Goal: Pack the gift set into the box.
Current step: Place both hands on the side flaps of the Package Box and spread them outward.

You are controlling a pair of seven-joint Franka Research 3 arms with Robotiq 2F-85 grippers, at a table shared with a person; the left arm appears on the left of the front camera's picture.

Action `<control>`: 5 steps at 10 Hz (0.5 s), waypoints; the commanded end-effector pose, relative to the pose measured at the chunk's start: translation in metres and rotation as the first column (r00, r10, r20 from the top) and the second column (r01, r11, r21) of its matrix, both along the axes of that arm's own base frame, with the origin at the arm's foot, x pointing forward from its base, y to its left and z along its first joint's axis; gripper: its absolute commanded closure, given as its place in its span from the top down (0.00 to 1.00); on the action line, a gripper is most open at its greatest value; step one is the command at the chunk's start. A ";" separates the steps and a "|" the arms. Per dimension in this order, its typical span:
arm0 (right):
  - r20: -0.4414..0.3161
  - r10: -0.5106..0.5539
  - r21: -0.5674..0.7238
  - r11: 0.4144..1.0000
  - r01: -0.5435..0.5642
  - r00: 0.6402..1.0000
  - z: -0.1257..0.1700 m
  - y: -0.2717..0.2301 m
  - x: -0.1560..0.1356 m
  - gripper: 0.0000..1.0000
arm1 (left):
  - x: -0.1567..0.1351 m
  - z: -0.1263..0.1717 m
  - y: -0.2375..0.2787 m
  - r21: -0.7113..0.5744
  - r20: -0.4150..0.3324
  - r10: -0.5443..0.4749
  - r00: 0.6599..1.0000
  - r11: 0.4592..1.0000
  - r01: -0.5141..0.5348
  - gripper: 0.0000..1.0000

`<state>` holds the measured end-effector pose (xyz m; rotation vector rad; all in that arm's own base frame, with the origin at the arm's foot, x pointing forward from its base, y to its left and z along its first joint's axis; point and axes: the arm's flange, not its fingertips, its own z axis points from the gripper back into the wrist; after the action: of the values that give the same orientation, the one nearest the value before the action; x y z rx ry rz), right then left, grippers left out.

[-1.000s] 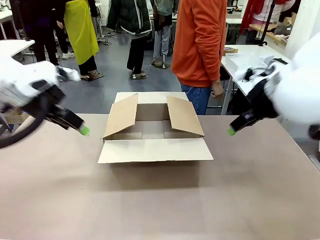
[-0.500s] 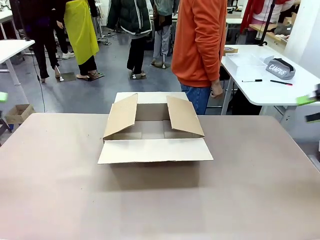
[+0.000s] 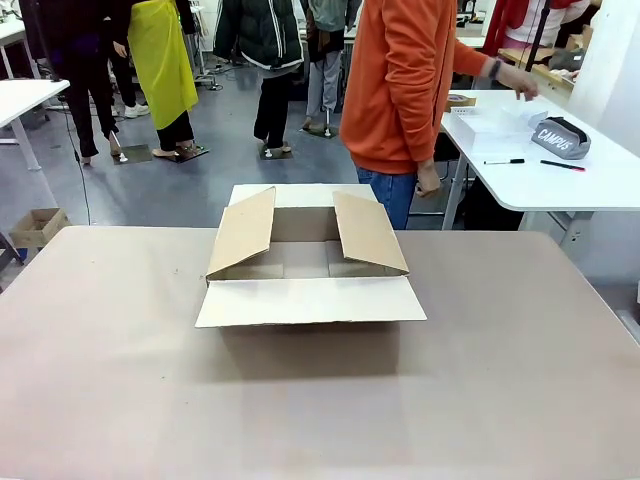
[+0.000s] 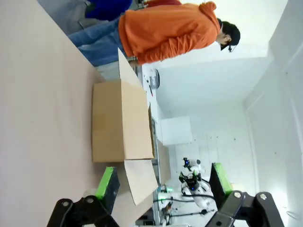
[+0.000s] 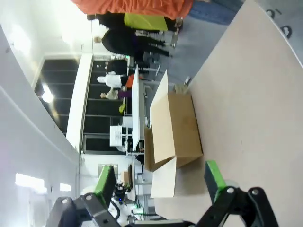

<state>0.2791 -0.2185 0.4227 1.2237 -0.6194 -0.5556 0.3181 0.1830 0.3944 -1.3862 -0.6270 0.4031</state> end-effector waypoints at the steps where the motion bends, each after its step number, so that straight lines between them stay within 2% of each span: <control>1: 0.014 0.082 -0.036 0.996 -0.081 0.997 0.023 0.019 0.000 1.00 | -0.016 0.016 -0.002 0.071 0.054 -0.099 0.994 0.993 0.095 1.00; 2: 0.014 0.082 -0.036 0.996 -0.081 0.997 0.023 0.019 0.000 1.00 | -0.016 0.016 -0.002 0.071 0.054 -0.099 0.994 0.993 0.095 1.00; 3: -0.009 0.035 -0.008 0.999 -0.035 0.999 0.005 0.008 0.002 1.00 | -0.016 0.016 -0.002 0.071 0.054 -0.099 0.994 0.993 0.095 1.00; 4: -0.060 0.121 -0.140 0.982 -0.128 0.991 0.021 0.045 0.018 1.00 | -0.007 0.007 -0.005 0.029 0.015 -0.069 0.998 0.997 0.069 1.00; 5: -0.081 0.175 -0.254 0.948 -0.190 0.981 0.039 0.095 0.036 1.00 | 0.008 0.032 -0.037 0.174 -0.016 -0.109 0.994 0.979 0.110 1.00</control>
<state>0.3022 -0.1672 0.4454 1.1131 -0.5135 -0.4184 0.3130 0.1685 0.4099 -1.3311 -0.5761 0.2893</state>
